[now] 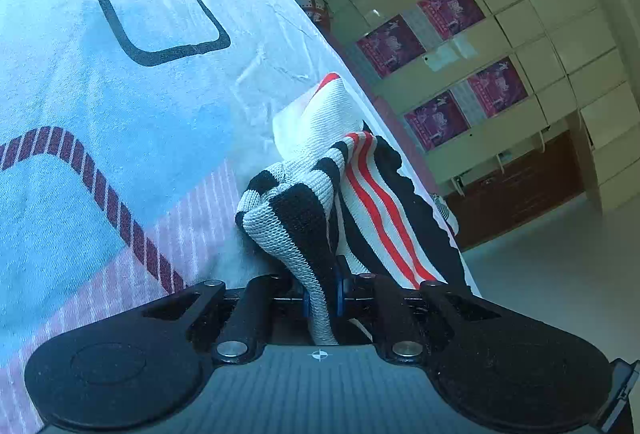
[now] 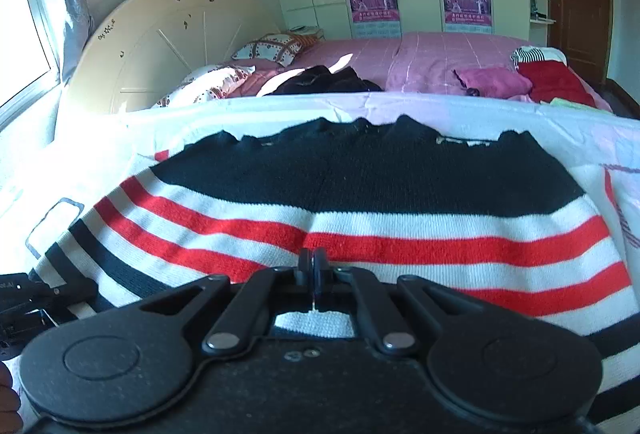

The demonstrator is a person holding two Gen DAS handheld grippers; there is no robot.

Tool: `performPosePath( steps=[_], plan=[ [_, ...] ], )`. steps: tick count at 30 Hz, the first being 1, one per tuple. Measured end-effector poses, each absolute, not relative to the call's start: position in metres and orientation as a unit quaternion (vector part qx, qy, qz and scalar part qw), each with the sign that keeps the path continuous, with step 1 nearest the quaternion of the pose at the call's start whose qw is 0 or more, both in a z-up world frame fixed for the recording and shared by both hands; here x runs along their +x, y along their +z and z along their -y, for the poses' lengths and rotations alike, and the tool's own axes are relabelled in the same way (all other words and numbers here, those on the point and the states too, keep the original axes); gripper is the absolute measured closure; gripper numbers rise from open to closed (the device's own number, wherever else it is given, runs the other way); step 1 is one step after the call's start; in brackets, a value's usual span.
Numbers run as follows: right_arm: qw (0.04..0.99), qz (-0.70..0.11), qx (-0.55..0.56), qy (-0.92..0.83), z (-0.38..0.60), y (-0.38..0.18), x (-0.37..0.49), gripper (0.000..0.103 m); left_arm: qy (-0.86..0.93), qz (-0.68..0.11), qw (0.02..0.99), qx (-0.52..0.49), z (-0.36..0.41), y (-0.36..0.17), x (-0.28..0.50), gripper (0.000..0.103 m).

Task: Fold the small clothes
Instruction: 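Grasp the sweater side edge with the left gripper and lift it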

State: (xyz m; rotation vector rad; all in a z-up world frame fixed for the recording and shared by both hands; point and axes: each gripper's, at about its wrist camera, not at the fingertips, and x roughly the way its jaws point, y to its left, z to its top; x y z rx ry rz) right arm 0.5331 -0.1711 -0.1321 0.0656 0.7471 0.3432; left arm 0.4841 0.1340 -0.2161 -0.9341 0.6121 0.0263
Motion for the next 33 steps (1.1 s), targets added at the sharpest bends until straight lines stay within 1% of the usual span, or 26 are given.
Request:
performPosePath(
  steps=[4,15,20,24,27,29,33],
  plan=[
    [0.915,-0.365,0.050,0.164,0.175,-0.134,0.536,0.103,0.010,-0.290,0.851,-0.438,-0.132,-0.214,0.482,0.092],
    [0.917,-0.365,0.037,0.158,0.169,-0.134,0.536,0.103,0.004,-0.297,0.842,-0.451,-0.139,-0.216,0.486,0.091],
    [0.915,-0.368,0.037,0.160,0.170,-0.134,0.537,0.103,0.002,-0.287,0.838,-0.465,-0.140,-0.221,0.484,0.092],
    [0.915,-0.368,0.035,0.160,0.170,-0.134,0.537,0.103,-0.009,-0.256,0.861,-0.439,-0.133,-0.202,0.474,0.094],
    [0.918,-0.361,0.031,0.163,0.169,-0.137,0.537,0.103,0.006,-0.292,0.851,-0.435,-0.136,-0.210,0.481,0.093],
    [0.919,-0.359,0.030,0.163,0.169,-0.138,0.536,0.103,0.001,-0.295,0.847,-0.443,-0.140,-0.214,0.481,0.093],
    [0.920,-0.355,0.038,0.165,0.171,-0.138,0.536,0.103,-0.017,-0.275,0.881,-0.384,-0.127,-0.178,0.478,0.094]
  ],
)
